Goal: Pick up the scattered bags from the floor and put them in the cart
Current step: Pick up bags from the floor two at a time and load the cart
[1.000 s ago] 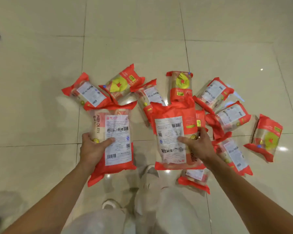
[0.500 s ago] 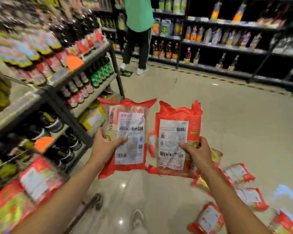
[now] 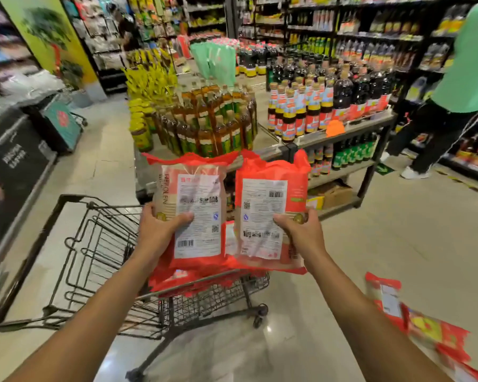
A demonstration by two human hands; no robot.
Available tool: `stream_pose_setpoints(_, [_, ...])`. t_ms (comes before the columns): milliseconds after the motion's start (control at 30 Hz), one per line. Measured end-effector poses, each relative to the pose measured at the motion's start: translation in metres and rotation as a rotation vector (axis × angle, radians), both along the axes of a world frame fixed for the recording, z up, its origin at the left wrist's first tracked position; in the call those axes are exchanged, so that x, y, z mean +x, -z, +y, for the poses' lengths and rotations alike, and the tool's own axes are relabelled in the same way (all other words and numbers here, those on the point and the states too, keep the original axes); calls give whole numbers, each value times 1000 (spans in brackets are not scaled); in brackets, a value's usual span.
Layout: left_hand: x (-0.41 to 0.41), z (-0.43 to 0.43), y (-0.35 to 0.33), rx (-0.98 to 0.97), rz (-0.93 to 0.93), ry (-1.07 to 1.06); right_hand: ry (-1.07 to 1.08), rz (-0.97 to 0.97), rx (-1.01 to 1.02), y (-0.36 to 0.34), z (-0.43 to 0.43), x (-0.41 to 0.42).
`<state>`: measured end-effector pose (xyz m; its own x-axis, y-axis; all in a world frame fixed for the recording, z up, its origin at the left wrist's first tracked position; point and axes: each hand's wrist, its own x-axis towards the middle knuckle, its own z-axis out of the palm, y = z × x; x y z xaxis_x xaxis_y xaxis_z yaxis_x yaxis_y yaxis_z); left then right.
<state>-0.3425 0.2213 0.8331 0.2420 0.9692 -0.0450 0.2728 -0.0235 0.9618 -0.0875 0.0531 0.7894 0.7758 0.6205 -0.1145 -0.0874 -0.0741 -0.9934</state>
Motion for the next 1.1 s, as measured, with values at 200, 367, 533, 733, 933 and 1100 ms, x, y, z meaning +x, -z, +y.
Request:
stream_pose_setpoints(200, [-91,91,20,-47,-93,-117,-102,-38,-52,4,117,-61])
stream_pose_setpoints(367, [-150,180,64,-150,-137,-139,-132,-18,-119,35,212,-109])
stream_pose_setpoints(533, [-174,242,123,-321,-29,-182,-177,-19,-322,86,278,-138])
stream_pose_setpoints(733, [-138,294,214,-445,225,-185,-200,27,-565,177,342,-109])
stream_pose_setpoints(933, [-101,350,338,-625,433,-143,-236,88,-758,272,399,-79])
stream_pose_setpoints(1100, [-72,381,393,-714,497,-146,-298,72,-866,339,427,-67])
